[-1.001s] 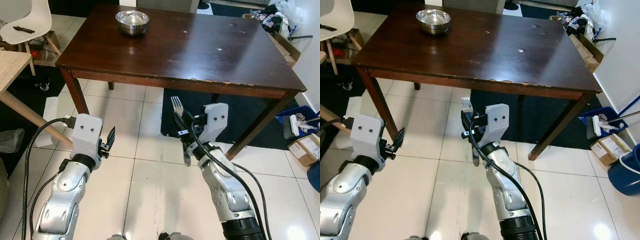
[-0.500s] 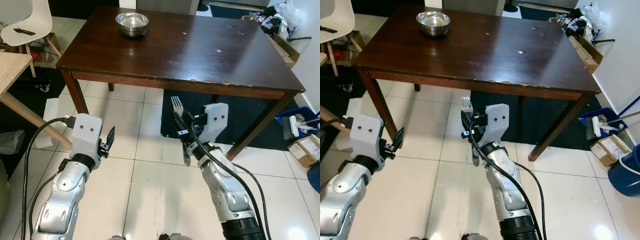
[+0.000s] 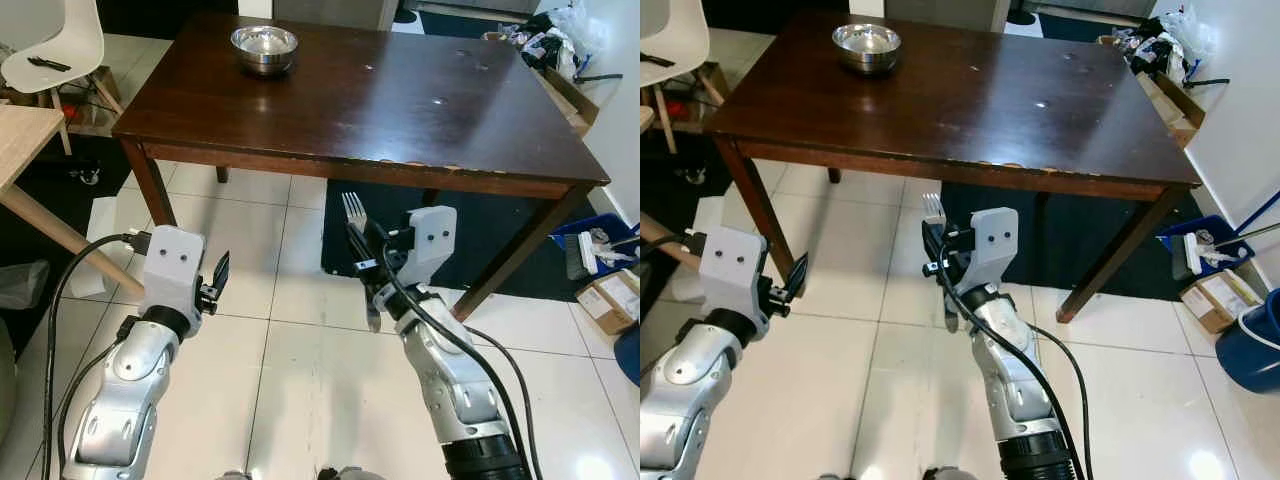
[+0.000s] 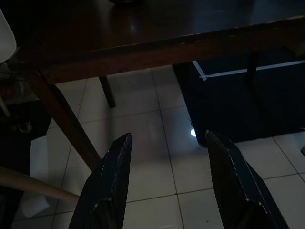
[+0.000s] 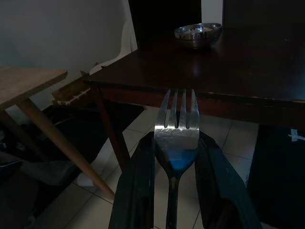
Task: Setting the table
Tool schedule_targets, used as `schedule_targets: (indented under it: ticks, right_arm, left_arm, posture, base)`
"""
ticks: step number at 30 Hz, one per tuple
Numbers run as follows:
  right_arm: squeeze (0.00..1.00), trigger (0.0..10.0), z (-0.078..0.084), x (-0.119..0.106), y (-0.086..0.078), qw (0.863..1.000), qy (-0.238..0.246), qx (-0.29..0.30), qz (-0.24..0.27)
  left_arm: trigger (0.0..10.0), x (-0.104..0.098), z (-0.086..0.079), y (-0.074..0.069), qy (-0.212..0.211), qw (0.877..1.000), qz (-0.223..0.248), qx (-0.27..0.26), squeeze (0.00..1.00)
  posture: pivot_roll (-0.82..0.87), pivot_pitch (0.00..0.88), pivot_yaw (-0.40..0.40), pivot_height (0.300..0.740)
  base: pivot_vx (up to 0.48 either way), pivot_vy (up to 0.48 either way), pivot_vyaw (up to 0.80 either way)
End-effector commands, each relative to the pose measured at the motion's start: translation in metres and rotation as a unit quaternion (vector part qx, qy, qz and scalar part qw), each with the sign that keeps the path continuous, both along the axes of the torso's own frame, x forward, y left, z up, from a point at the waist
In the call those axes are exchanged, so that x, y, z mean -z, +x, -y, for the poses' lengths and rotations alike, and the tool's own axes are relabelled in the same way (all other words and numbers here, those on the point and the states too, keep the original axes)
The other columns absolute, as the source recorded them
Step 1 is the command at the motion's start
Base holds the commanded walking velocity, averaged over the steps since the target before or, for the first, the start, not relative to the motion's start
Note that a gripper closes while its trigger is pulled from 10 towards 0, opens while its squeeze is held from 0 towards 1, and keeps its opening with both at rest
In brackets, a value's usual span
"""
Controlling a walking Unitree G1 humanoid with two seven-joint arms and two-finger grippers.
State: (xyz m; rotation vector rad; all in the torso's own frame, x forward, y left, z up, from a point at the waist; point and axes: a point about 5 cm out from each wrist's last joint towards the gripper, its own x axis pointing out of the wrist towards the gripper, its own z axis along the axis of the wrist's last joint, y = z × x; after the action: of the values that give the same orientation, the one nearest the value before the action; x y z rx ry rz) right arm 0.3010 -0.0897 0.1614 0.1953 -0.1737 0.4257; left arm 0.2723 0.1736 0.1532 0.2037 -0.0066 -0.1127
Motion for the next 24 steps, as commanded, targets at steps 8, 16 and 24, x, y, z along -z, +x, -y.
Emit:
schedule_targets:
  ticks: [8, 16, 24]
  right_arm:
    - [0.0, 10.0, 0.0006, 0.0035, 0.0004, 1.0, -0.008, 0.002, -0.002]
    - [0.0, 10.0, -0.001, 0.0038, 0.0001, 1.0, -0.011, -0.005, -0.001]
    - [0.0, 10.0, -0.0027, 0.0044, -0.0009, 1.0, -0.012, -0.015, 0.0]
  left_arm:
    - [10.0, 0.0035, -0.0007, -0.0008, 0.001, 1.0, -0.003, 0.0, 0.0]
    - [10.0, 0.0038, -0.0017, -0.0012, -0.001, 1.0, -0.002, -0.002, 0.0]
    - [10.0, 0.002, -0.0017, -0.0011, -0.008, 1.0, 0.002, -0.004, 0.0]
  posture:
    - [0.01, 0.019, 0.0, 0.74]
    - [0.01, 0.021, 0.0, 0.74]
    - [0.01, 0.02, 0.001, 0.74]
  base:
    - [0.48, 0.0, 0.0]
    - [0.452, 0.0, 0.79]
    - [0.035, 0.0, 0.79]
